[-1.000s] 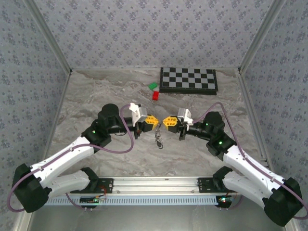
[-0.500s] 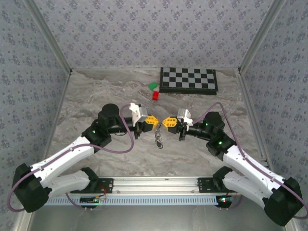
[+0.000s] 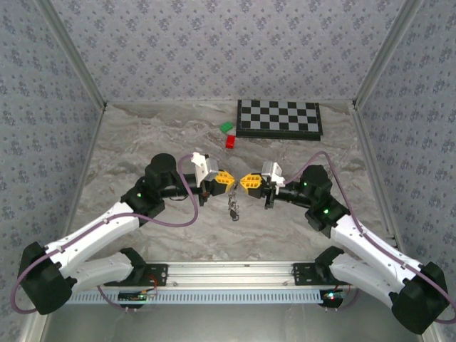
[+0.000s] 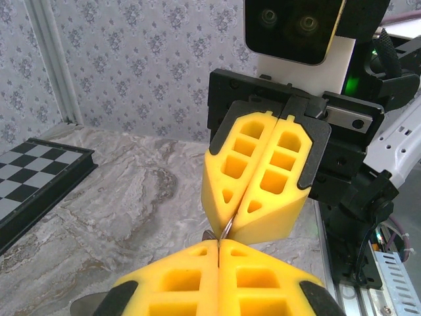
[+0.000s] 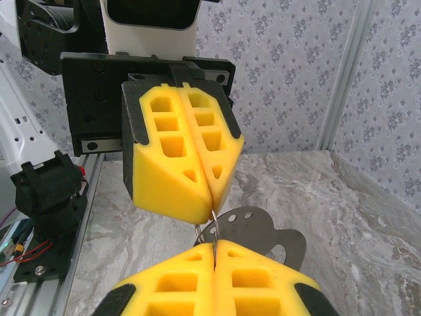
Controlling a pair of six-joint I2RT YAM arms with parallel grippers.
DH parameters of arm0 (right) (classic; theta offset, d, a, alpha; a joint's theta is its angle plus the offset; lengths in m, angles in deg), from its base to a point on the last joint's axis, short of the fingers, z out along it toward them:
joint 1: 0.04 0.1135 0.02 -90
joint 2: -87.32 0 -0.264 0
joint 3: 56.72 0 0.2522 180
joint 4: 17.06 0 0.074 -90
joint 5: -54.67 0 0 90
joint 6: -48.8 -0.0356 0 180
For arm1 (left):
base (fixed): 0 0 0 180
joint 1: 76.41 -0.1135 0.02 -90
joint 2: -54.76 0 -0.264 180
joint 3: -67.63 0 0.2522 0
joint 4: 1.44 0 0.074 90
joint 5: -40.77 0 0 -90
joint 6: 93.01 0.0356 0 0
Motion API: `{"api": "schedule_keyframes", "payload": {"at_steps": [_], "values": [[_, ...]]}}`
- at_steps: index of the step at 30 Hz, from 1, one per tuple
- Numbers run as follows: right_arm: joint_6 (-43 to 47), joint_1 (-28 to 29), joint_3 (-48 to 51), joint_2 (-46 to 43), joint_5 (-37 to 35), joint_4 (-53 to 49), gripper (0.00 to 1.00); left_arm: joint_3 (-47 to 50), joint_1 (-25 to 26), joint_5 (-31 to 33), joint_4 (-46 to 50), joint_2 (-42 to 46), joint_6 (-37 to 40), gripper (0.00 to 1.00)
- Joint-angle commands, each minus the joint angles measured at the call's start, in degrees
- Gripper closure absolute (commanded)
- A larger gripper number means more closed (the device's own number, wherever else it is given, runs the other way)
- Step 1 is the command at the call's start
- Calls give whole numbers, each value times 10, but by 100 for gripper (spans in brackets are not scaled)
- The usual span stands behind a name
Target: Put the keys on the keyring
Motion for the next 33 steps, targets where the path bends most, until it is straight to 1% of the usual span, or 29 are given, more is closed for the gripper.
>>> {"api": "schedule_keyframes", "payload": {"at_steps": [1,33], "values": [[12,13,-25,3,13,-7,100,-14,0,-20,-23,-5,6,100],[21,31,-40,15,10,-13,100,-17,3,-33,-23,-14,5,100]]}}
